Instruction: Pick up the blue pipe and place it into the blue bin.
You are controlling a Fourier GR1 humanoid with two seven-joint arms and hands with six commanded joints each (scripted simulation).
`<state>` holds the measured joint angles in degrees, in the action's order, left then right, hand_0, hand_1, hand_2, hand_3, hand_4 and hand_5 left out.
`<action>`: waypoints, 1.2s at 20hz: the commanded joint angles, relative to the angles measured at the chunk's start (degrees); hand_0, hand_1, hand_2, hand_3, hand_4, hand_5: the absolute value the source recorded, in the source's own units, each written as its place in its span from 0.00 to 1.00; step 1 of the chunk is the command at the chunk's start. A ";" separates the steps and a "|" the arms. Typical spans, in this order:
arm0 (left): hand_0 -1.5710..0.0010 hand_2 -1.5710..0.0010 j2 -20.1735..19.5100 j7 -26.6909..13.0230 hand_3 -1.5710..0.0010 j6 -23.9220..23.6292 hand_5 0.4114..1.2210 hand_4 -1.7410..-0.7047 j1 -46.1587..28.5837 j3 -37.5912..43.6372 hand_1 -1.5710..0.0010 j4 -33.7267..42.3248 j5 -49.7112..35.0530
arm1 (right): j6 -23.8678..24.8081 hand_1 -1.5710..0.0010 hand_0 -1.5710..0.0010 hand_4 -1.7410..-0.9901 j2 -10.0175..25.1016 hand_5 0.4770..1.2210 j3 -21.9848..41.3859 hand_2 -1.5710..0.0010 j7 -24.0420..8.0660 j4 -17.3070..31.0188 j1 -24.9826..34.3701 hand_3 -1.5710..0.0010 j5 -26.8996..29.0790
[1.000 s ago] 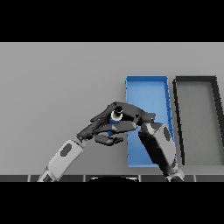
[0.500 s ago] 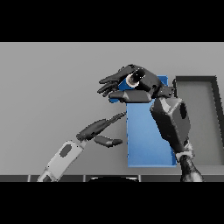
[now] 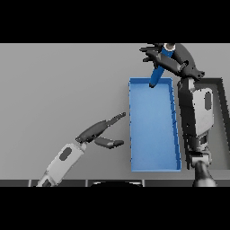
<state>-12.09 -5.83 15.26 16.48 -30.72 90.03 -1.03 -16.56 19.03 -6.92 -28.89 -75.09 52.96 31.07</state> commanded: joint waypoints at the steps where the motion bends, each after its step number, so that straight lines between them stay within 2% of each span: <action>1: 1.00 1.00 0.11 -0.01 1.00 -0.27 0.06 0.88 -0.35 -0.19 1.00 -0.05 0.32 | 0.17 0.00 0.00 0.32 0.29 1.00 -0.72 0.00 -0.10 0.62 -1.40 0.00 -0.58; 4: 1.00 1.00 -0.18 0.62 1.00 -0.07 0.06 0.88 -0.35 -0.02 1.00 0.58 -0.02 | 0.56 0.00 0.00 0.32 -0.12 1.00 -1.06 0.00 -2.04 0.90 -7.11 0.00 -2.64; 8: 1.00 1.00 -0.89 1.12 1.00 0.45 0.07 0.88 -1.53 -0.39 1.00 1.26 0.00 | 4.18 0.00 0.00 0.32 -1.25 1.00 -1.32 0.00 -6.05 0.05 -14.31 0.00 -6.23; 10: 1.00 1.00 -1.01 0.44 1.00 0.40 0.07 0.88 -1.10 -0.29 1.00 1.21 0.10 | 6.99 0.00 0.00 0.32 -0.47 1.00 0.71 0.00 -6.05 0.62 -17.71 0.00 -7.66; 12: 1.00 1.00 -0.92 0.72 1.00 0.21 0.07 0.88 -1.27 -0.28 1.00 1.96 -0.13 | 8.38 0.00 0.00 0.21 1.83 1.00 3.98 0.00 -6.05 1.01 -21.03 0.31 -6.54; 13: 1.00 1.00 -1.07 0.22 1.00 0.47 0.07 0.88 -1.41 -0.25 1.00 1.94 -0.46 | 9.02 0.00 0.00 0.23 3.21 1.00 6.34 0.00 -6.05 1.49 -21.71 0.25 -5.78; 16: 1.00 1.00 -0.43 -0.69 1.00 0.28 0.08 0.88 -1.23 -0.90 1.00 1.91 -0.01 | 10.97 0.00 0.00 0.12 5.74 0.98 13.15 0.00 -6.05 2.48 -24.58 0.56 -4.02; 18: 1.00 1.00 -0.38 -0.57 1.00 0.05 0.08 0.88 -0.76 -0.54 1.00 1.62 0.04 | 15.58 0.00 0.00 0.21 9.79 0.97 20.07 0.00 -6.05 3.40 -25.48 0.36 0.78; 19: 1.00 1.00 -0.60 -0.66 1.00 0.16 0.08 0.88 -1.03 -0.50 1.00 1.90 -0.19 | 18.83 0.12 0.07 0.28 11.51 0.96 24.22 0.15 -6.05 5.03 -25.16 0.49 5.44; 21: 1.00 1.00 -0.95 -0.28 1.00 0.34 0.08 0.88 -0.99 -0.35 1.00 1.87 -0.15 | 22.30 0.44 0.40 0.45 15.98 0.92 31.82 0.46 -6.04 7.03 -22.60 0.67 15.24; 23: 1.00 1.00 -0.65 -0.67 1.00 0.29 0.08 0.88 -0.77 -0.50 1.00 2.05 -0.24 | 25.03 0.64 0.62 0.58 18.93 0.95 37.85 0.65 -6.04 6.83 -20.46 0.79 21.30; 24: 1.00 1.00 -0.30 -1.11 1.00 0.23 0.08 0.88 -0.90 -0.87 1.00 2.08 -0.12 | 23.50 0.71 0.69 0.63 19.65 0.89 39.89 0.72 -6.05 6.32 -19.37 0.83 21.42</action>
<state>-12.38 -6.96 15.50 15.57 -31.61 92.10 -1.15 6.69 38.67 32.98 -34.92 -68.81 33.62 52.49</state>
